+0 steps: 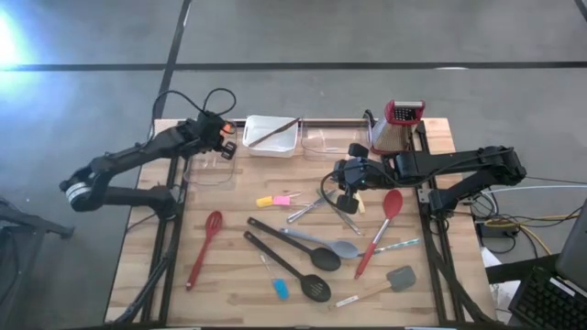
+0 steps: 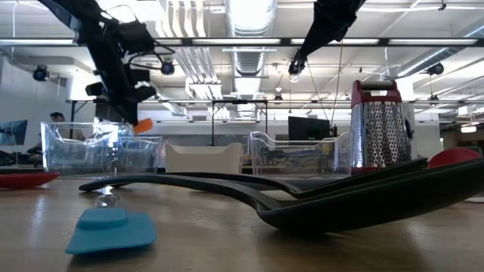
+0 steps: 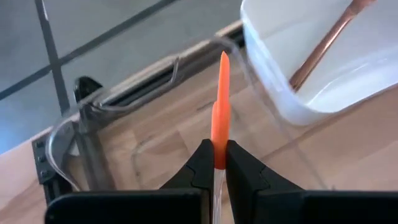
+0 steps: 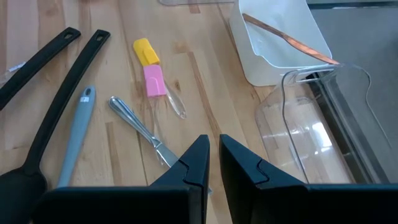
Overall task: Pick & Place Kitchen Items
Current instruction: Put the orange spatula into the left transparent bin, then put the red slotted spoon into the right transparent bin
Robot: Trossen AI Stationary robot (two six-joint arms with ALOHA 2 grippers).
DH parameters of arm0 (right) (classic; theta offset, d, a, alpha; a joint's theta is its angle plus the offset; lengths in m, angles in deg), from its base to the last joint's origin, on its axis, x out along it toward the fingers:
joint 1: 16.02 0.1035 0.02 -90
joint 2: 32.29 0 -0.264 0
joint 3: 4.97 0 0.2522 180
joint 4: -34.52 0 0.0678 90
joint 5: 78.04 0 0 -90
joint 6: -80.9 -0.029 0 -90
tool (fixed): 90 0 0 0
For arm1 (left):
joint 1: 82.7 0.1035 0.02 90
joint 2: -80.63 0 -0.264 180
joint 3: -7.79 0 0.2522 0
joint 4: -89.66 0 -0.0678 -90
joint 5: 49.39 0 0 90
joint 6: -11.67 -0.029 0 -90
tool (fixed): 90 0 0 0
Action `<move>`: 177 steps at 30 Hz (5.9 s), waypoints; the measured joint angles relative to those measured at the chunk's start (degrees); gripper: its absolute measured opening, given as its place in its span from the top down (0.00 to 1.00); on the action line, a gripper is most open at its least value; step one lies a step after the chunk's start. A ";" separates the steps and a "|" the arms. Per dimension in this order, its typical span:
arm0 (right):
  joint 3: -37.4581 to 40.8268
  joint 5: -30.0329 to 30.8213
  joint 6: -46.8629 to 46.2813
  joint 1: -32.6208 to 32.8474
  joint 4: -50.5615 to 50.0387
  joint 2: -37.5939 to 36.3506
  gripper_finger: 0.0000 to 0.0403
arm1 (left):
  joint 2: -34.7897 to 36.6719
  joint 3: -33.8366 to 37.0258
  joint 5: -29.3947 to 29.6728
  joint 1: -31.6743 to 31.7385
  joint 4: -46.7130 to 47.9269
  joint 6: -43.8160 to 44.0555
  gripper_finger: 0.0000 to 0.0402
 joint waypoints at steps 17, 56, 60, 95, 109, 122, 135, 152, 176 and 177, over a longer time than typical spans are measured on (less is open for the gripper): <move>0.00 -0.01 0.00 0.00 -0.01 0.00 0.92 | -13.43 0.83 0.96 2.83 -0.41 0.37 0.95; 0.00 -0.02 0.00 0.00 -0.01 0.00 0.92 | -10.03 -3.17 -1.61 4.21 7.59 -2.66 0.56; 0.00 -0.01 0.00 0.00 -0.01 0.00 0.92 | -6.43 -5.71 1.48 4.21 16.42 -1.78 0.57; 0.00 0.00 -0.01 0.00 -0.02 0.00 0.92 | 6.28 -5.69 -17.32 -50.45 34.95 15.24 0.68; 0.00 0.00 0.00 0.00 -0.02 0.00 0.92 | -3.96 -1.43 -5.94 -51.05 36.73 10.70 0.98; 0.00 -0.01 0.00 0.00 -0.01 0.00 0.92 | -3.97 -0.42 1.63 -40.45 36.52 2.58 0.99; 0.00 -0.01 -0.01 0.00 0.00 0.00 0.92 | -3.94 -0.14 4.01 -29.19 33.97 -6.23 1.00; 0.00 -0.02 0.00 0.00 -0.02 0.00 0.92 | -0.11 -5.82 -6.98 -30.30 32.08 -4.85 1.00; 0.00 -0.02 0.00 0.00 0.00 0.00 0.92 | 2.59 -8.77 -12.16 -71.02 32.96 56.41 0.97; 0.00 0.00 -0.02 0.00 -0.02 0.00 0.92 | 2.59 -8.77 -12.31 -71.91 32.98 57.20 0.95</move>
